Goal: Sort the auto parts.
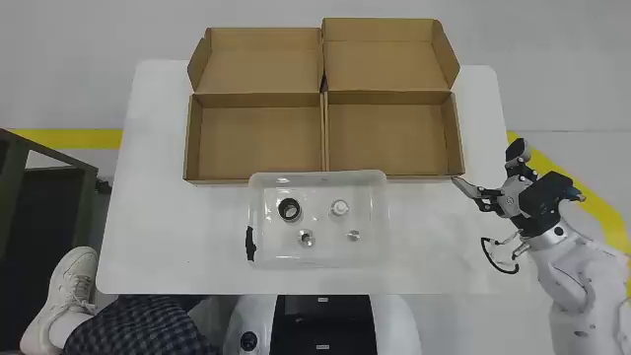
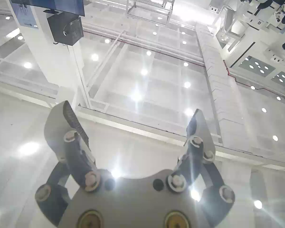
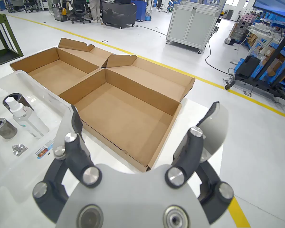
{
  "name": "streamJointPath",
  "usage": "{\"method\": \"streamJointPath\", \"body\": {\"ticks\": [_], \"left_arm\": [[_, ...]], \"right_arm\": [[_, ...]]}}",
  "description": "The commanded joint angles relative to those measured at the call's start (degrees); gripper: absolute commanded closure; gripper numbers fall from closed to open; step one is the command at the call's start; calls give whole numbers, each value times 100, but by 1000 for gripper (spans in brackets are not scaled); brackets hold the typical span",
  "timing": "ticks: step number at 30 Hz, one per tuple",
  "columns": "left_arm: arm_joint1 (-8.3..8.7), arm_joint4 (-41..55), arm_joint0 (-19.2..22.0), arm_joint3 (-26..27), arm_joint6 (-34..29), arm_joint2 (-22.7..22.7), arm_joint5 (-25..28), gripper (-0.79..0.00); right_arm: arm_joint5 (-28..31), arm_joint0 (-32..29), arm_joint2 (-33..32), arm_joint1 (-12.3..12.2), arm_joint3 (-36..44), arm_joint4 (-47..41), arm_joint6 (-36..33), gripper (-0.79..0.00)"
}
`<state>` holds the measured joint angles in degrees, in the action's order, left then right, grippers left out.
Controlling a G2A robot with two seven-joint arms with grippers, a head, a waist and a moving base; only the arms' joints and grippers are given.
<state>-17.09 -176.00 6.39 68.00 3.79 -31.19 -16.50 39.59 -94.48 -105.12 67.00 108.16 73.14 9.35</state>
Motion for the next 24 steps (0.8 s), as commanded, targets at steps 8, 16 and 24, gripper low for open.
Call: {"method": "streamJointPath", "body": {"ticks": [8,16,24], "left_arm": [[0,0,0,0,0,0,0,-785],[0,0,0,0,0,0,0,-784],[0,0,0,0,0,0,0,-785]], "right_arm": [[0,0,0,0,0,0,0,-785],[0,0,0,0,0,0,0,-785],[95,236,530,-11,-131,136,-478,-785]]}}
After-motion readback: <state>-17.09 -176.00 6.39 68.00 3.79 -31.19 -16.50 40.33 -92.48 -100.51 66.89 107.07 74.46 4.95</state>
